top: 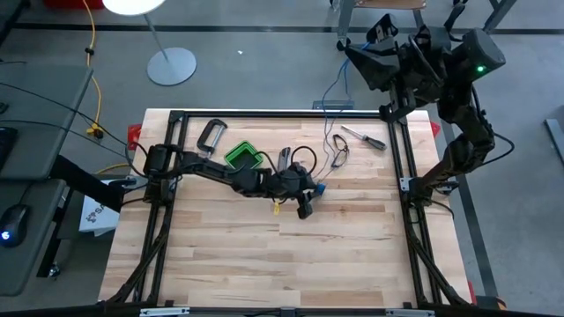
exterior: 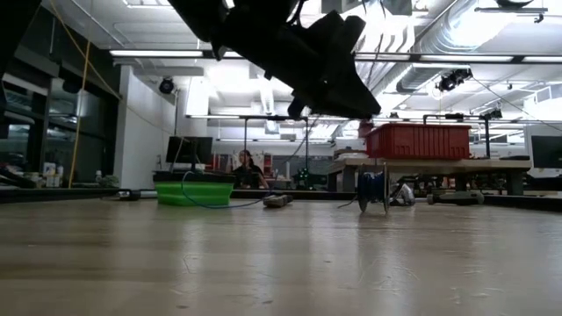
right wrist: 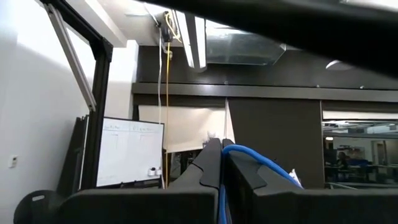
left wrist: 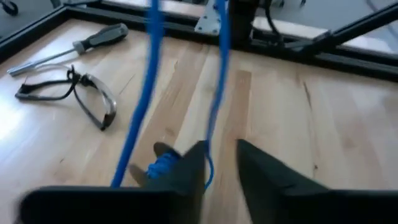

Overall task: Coil cords
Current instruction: Uncoil the blue wire from the spool

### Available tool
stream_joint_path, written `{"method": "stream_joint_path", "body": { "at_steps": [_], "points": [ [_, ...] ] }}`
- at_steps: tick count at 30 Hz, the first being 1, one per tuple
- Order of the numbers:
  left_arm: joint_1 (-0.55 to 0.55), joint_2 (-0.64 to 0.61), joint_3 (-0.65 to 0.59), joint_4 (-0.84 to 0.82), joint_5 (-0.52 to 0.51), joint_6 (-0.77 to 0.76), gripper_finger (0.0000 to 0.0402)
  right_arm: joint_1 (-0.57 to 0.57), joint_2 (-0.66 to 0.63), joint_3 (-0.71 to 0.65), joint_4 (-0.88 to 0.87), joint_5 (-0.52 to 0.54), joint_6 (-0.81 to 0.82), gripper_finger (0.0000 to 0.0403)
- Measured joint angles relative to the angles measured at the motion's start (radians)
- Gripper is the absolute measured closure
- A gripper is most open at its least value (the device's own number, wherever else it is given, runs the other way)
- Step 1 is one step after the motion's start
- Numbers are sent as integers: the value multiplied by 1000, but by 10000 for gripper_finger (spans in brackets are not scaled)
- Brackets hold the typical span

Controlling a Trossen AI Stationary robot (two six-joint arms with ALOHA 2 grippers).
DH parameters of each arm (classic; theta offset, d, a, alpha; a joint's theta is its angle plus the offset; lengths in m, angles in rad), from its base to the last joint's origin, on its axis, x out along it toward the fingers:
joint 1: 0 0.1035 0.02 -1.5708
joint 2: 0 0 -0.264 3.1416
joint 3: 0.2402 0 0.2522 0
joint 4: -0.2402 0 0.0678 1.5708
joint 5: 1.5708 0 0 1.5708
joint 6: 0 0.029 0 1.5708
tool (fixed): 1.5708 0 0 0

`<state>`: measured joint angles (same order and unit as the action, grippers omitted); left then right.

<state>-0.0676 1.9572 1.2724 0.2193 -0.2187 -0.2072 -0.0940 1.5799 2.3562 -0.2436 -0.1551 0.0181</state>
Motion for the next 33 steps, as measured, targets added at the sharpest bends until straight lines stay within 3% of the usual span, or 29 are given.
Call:
{"method": "stream_joint_path", "body": {
  "at_steps": [3, 13, 18, 27, 33],
  "points": [
    [9, 0, 0, 43, 0, -25, 390, 0, 0, 0, 0, 0, 0, 403],
    [34, -2, 0, 29, 60, -73, 400, 0, 0, 0, 0, -1, 0, 403],
    [37, -81, 0, -85, 135, -81, 401, 0, 0, 0, -8, 52, 3, 394],
    [57, -403, 1, -402, 134, 44, 401, -49, -1, 0, -235, 136, -3, 276],
    [84, -598, 1, -511, 125, -32, 401, -78, -1, -6, -470, 183, -78, 226]
  ]
}}
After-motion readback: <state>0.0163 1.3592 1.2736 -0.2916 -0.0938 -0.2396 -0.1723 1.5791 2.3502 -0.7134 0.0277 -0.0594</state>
